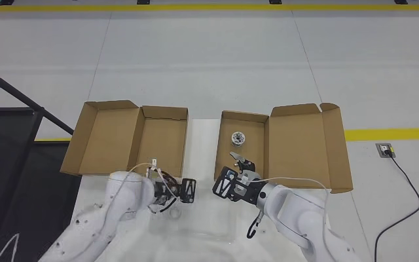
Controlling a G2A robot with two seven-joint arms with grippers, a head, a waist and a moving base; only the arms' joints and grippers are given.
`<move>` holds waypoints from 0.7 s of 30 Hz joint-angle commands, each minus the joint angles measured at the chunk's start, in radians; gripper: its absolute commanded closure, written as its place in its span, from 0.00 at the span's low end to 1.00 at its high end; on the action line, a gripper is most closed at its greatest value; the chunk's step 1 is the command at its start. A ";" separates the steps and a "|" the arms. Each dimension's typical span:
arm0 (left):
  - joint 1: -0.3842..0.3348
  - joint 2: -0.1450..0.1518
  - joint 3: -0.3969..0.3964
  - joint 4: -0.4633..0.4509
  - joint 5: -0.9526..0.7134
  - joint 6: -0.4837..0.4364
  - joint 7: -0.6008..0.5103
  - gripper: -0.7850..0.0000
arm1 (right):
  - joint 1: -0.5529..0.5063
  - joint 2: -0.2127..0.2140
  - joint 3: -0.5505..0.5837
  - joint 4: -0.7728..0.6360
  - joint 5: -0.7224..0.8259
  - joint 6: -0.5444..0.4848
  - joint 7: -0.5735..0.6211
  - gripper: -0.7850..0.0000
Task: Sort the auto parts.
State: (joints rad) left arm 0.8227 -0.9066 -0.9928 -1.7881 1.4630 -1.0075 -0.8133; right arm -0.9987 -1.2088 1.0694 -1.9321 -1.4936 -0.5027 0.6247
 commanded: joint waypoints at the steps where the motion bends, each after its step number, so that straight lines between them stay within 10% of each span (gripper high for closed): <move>1: 0.052 0.019 -0.090 -0.059 -0.006 0.022 -0.017 1.00 | 0.000 0.000 0.000 0.000 0.000 0.000 0.000 0.00; 11: 0.244 0.068 -0.420 -0.148 0.027 0.178 -0.011 1.00 | 0.000 0.000 0.000 0.000 0.000 0.000 0.000 0.00; 21: 0.251 0.080 -0.508 -0.074 0.067 0.179 0.155 1.00 | 0.000 0.000 0.000 0.000 0.000 0.000 0.000 0.00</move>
State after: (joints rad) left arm 1.0738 -0.8267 -1.5015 -1.8611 1.5305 -0.8282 -0.6517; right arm -0.9987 -1.2088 1.0694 -1.9321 -1.4936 -0.5027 0.6247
